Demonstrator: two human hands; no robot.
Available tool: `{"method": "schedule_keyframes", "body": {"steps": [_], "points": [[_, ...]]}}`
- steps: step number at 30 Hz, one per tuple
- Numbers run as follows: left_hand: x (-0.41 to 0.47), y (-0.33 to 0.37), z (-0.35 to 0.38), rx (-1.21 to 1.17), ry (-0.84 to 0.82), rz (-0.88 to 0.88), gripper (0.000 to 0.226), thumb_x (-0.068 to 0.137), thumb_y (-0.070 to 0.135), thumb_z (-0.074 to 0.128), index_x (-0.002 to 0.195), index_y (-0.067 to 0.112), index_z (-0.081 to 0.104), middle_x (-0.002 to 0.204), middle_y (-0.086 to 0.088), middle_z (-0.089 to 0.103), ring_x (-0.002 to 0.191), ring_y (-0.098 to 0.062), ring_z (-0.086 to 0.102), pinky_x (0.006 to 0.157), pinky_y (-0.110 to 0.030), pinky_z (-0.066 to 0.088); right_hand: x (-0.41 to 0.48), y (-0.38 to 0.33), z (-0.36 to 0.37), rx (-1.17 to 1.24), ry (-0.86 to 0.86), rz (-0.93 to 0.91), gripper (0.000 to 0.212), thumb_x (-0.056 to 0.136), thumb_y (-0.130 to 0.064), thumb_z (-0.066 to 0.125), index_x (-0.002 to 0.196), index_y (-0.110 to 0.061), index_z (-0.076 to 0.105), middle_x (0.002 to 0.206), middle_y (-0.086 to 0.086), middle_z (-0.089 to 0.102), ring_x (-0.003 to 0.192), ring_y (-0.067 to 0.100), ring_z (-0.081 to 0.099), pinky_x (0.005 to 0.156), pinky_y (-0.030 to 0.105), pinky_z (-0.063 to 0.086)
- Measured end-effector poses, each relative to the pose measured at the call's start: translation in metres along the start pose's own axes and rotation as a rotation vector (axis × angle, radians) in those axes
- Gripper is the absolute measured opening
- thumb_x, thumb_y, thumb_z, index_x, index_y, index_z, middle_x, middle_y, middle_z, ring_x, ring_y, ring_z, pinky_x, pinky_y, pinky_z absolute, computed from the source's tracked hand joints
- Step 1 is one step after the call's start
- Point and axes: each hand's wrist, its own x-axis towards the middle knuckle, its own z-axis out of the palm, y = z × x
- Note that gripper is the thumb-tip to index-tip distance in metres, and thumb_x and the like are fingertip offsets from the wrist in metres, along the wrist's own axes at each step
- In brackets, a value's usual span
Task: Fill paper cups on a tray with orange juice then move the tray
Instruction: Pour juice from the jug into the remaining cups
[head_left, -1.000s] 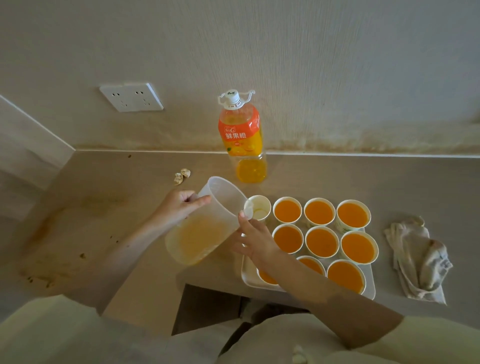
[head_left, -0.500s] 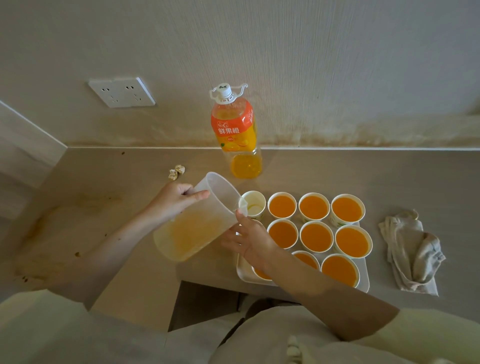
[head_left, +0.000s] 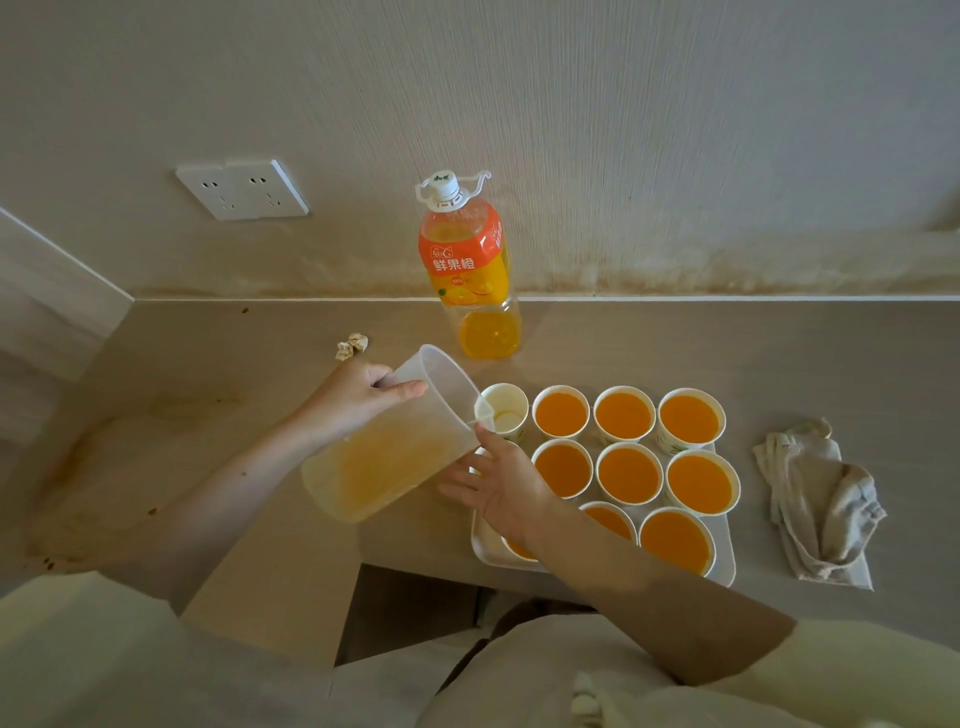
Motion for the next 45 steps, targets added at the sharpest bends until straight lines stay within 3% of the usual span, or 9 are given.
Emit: {"method": "schedule_keyframes", "body": {"steps": [14, 39, 45], "points": [[-0.001, 0.018, -0.002, 0.095, -0.006, 0.01, 0.054, 0.085, 0.041, 0.067, 0.056, 0.018, 0.028, 0.054, 0.003, 0.026, 0.05, -0.013, 0.026, 0.053, -0.029, 0.021, -0.003, -0.001, 0.003, 0.045, 0.035, 0.024, 0.045, 0.101, -0.033, 0.048, 0.141, -0.014, 0.042, 0.132, 0.016, 0.057, 0.117, 0.035, 0.059, 0.077, 0.042, 0.056], [-0.005, 0.025, -0.004, 0.117, 0.005, -0.012, 0.054, 0.083, 0.044, 0.067, 0.054, 0.017, 0.03, 0.053, 0.002, 0.027, 0.049, -0.013, 0.027, 0.053, -0.029, 0.021, -0.011, -0.004, 0.007, 0.036, 0.027, 0.025, 0.044, 0.101, -0.032, 0.048, 0.14, -0.012, 0.043, 0.129, 0.016, 0.059, 0.114, 0.033, 0.06, 0.067, 0.039, 0.058], [-0.005, 0.025, -0.005, 0.11, 0.006, -0.015, 0.054, 0.082, 0.044, 0.068, 0.054, 0.016, 0.03, 0.054, 0.002, 0.027, 0.05, -0.013, 0.027, 0.054, -0.03, 0.021, -0.01, -0.004, 0.007, 0.022, 0.016, 0.019, 0.044, 0.1, -0.033, 0.048, 0.139, -0.012, 0.044, 0.13, 0.016, 0.059, 0.115, 0.034, 0.06, 0.078, 0.042, 0.057]]}}
